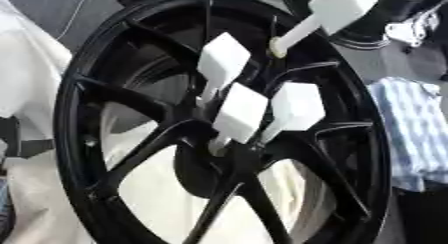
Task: Pull the pin out of the wheel hub.
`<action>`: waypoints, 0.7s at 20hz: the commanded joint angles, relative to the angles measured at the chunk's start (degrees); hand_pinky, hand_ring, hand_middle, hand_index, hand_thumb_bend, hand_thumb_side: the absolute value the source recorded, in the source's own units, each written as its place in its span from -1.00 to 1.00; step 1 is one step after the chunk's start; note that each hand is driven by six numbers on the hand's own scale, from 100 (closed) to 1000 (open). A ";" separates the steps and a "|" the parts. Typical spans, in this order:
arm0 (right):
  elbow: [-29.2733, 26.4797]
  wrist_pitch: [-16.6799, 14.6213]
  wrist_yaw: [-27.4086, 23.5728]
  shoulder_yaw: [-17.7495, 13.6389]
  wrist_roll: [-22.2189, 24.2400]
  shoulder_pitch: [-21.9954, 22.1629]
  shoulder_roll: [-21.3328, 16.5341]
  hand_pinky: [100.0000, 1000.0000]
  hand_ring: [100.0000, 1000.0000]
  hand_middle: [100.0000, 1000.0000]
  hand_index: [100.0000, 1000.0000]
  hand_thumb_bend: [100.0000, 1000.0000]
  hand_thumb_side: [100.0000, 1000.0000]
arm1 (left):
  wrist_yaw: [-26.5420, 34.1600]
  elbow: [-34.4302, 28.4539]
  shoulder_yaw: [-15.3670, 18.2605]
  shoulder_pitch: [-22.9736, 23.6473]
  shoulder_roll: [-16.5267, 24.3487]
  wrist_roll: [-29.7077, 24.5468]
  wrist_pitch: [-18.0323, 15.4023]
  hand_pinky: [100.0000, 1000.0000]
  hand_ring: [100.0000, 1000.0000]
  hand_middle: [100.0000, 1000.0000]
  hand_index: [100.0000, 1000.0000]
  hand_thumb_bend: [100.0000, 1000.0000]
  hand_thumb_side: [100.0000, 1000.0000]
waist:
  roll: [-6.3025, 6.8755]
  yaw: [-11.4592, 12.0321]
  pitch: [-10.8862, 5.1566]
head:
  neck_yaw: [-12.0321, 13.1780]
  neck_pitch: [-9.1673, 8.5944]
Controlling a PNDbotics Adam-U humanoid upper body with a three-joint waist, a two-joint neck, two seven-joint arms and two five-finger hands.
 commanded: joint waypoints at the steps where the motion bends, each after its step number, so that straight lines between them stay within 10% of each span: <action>1: 2.86 -0.28 -0.30 -6.06 -5.00 4.50 -4.08 0.67 0.49 -0.42 -0.44 -1.00 -0.77 | -0.33 -0.94 1.04 0.68 1.40 0.86 0.00 0.62 0.26 -0.04 0.47 -1.00 0.51 | 1.77 -1.87 -2.41 | 2.42 1.34; 6: 7.16 -0.57 2.42 -12.41 -11.88 14.58 -4.01 0.66 0.49 -0.42 -0.44 -1.00 -1.00 | -0.28 -0.94 1.62 1.97 1.15 1.72 -0.22 0.62 0.26 -0.04 0.47 -1.00 0.49 | 4.59 -6.83 -3.73 | 6.24 4.18; 14: 12.89 1.47 9.84 -21.02 -22.19 29.26 2.34 0.67 0.49 -0.44 -0.43 -1.00 -0.83 | -0.28 -0.94 2.35 3.62 0.21 2.29 -0.37 0.62 0.26 -0.04 0.47 -1.00 0.48 | 8.74 -11.26 -5.11 | 10.43 5.65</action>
